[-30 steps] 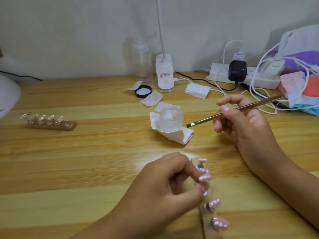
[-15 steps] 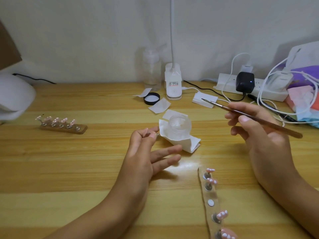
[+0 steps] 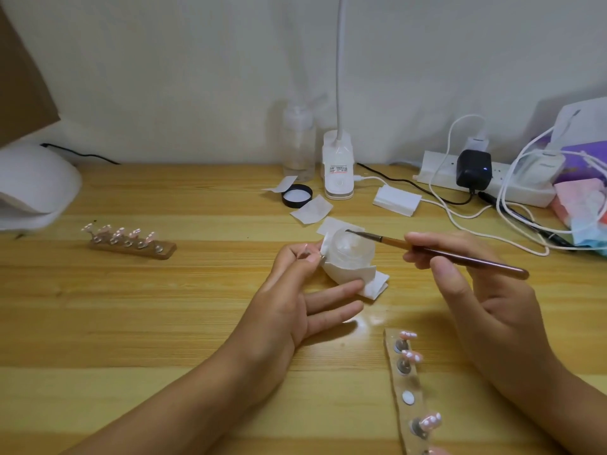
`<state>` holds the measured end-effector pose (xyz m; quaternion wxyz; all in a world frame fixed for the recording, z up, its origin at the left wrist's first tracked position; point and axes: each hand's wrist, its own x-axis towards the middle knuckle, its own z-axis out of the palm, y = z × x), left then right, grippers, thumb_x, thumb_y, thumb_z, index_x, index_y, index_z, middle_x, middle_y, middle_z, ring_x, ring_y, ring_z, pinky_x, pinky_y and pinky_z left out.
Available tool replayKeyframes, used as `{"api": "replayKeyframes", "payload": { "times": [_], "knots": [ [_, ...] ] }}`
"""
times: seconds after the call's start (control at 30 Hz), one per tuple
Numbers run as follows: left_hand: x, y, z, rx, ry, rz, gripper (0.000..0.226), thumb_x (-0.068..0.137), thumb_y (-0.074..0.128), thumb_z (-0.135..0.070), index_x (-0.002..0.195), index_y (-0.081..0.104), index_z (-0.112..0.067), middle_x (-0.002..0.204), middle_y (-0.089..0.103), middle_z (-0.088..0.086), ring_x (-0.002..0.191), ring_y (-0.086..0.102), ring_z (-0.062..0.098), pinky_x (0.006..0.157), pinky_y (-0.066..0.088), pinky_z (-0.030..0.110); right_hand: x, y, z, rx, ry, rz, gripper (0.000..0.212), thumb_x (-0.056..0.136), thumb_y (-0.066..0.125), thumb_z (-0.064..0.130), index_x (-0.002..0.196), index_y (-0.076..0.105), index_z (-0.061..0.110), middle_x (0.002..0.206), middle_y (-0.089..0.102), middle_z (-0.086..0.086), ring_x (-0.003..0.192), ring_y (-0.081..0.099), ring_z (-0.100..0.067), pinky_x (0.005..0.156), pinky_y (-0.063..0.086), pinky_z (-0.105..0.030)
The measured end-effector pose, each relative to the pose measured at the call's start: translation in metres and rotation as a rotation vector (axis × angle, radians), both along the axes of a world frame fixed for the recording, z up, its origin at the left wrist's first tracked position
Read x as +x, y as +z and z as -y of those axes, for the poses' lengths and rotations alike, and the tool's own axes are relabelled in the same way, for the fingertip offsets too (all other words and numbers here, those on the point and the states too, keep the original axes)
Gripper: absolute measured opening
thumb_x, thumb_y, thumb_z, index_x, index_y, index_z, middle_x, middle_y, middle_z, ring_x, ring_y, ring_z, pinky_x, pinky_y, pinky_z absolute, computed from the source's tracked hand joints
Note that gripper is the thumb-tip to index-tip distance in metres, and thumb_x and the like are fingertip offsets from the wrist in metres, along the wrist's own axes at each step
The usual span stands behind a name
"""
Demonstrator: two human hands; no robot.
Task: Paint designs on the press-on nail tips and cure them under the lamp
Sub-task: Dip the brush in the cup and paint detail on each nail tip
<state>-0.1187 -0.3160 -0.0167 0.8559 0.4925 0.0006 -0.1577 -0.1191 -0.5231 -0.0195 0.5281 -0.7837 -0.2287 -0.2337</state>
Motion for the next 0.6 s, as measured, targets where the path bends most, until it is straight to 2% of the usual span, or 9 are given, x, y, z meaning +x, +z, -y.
{"api": "replayKeyframes", "payload": {
  "times": [0.13, 0.2, 0.43, 0.6],
  "knots": [
    [0.0033, 0.0025, -0.0036, -0.123, -0.066, -0.044, 0.01, 0.092, 0.053, -0.028, 0.093, 0.048, -0.019, 0.134, 0.06, -0.002, 0.108, 0.066, 0.041, 0.085, 0.057, 0.049, 0.0007, -0.0009, -0.002, 0.007, 0.001, -0.052, 0.028, 0.095, 0.047, 0.026, 0.115, 0.065, 0.018, 0.105, 0.069, 0.008, 0.102, 0.067, -0.014, 0.088, 0.05, -0.022],
    [0.0042, 0.0025, -0.005, -0.146, -0.108, -0.043, 0.011, 0.096, 0.051, -0.029, 0.095, 0.046, -0.02, 0.138, 0.057, -0.004, 0.111, 0.064, 0.042, 0.089, 0.055, 0.053, 0.0004, -0.0009, -0.0027, 0.002, 0.011, -0.059, 0.028, 0.095, 0.047, 0.027, 0.115, 0.065, 0.018, 0.105, 0.068, 0.01, 0.101, 0.067, -0.014, 0.088, 0.051, -0.024],
    [0.0021, 0.0008, -0.0042, -0.062, -0.181, 0.02, 0.012, 0.089, 0.052, -0.033, 0.096, 0.05, -0.023, 0.144, 0.049, -0.018, 0.116, 0.063, 0.034, 0.096, 0.052, 0.05, -0.0013, 0.0001, -0.0027, 0.019, 0.054, -0.091, 0.028, 0.095, 0.046, 0.028, 0.11, 0.067, 0.017, 0.103, 0.069, 0.01, 0.097, 0.068, -0.013, 0.086, 0.051, -0.022],
    [-0.0002, -0.0006, -0.0034, -0.073, -0.223, 0.025, 0.006, 0.09, 0.053, -0.031, 0.088, 0.055, -0.026, 0.145, 0.045, -0.023, 0.119, 0.061, 0.035, 0.097, 0.049, 0.056, -0.0036, 0.0016, -0.0017, 0.037, 0.091, -0.081, 0.026, 0.094, 0.046, 0.025, 0.105, 0.068, 0.016, 0.098, 0.07, 0.009, 0.094, 0.068, -0.012, 0.085, 0.05, -0.022]
  ]
}}
